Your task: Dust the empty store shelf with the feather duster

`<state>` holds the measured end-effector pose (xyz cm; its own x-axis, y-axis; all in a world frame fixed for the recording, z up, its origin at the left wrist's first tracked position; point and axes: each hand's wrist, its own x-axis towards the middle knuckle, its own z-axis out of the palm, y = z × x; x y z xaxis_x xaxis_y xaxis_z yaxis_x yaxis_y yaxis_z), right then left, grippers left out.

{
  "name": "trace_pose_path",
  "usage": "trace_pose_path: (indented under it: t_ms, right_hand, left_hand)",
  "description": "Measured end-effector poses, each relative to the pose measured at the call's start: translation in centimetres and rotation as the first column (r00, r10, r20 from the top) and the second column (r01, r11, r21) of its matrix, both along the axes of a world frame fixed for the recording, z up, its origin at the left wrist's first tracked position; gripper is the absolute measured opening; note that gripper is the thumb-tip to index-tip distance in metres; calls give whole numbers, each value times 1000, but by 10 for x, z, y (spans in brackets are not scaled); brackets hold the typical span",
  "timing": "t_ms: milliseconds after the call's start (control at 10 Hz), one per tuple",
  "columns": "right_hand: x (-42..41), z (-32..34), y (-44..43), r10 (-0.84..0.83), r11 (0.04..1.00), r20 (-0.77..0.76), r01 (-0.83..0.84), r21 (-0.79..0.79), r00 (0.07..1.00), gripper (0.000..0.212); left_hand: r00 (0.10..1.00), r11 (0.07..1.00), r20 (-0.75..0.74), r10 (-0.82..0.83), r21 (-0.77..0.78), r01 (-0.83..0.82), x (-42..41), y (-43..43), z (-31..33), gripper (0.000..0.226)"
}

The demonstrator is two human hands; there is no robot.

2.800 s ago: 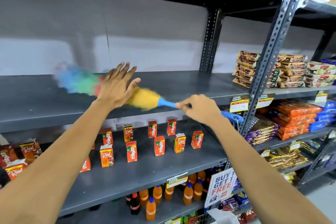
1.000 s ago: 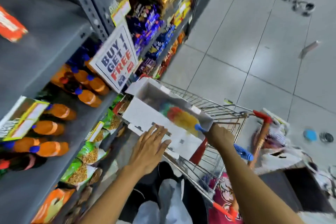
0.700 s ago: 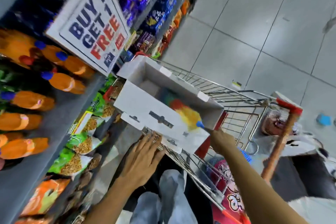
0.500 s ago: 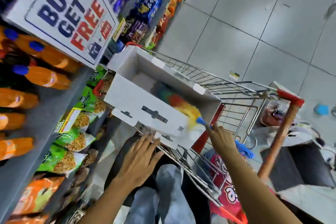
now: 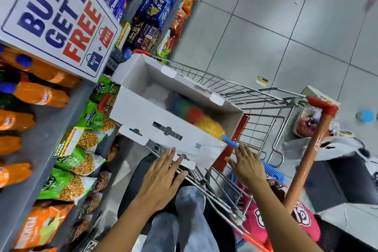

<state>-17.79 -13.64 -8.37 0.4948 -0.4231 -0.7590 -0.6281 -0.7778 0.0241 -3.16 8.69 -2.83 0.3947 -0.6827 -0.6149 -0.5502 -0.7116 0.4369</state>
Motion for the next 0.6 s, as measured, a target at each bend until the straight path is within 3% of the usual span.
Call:
trace_pose_path:
  t_ms: [300, 400, 500, 600]
  right_hand:
    - [16, 2, 10, -125, 992, 44, 126, -31, 991, 65]
    - [42, 12, 21, -225, 974, 148, 225, 17, 963, 62]
    - [85, 27, 35, -272, 960, 350, 277, 37, 897, 59]
    - [133, 53, 51, -289, 954, 501, 288, 81, 816, 57]
  left_hand:
    - [999, 999, 24, -32, 21, 31, 6, -2, 0, 67]
    - [998, 999, 42, -52, 19, 51, 20, -9, 7, 61]
    - [996, 999, 89, -12, -38, 15, 44, -21, 20, 57]
    - [979, 997, 203, -20, -64, 34, 71, -29, 43, 55]
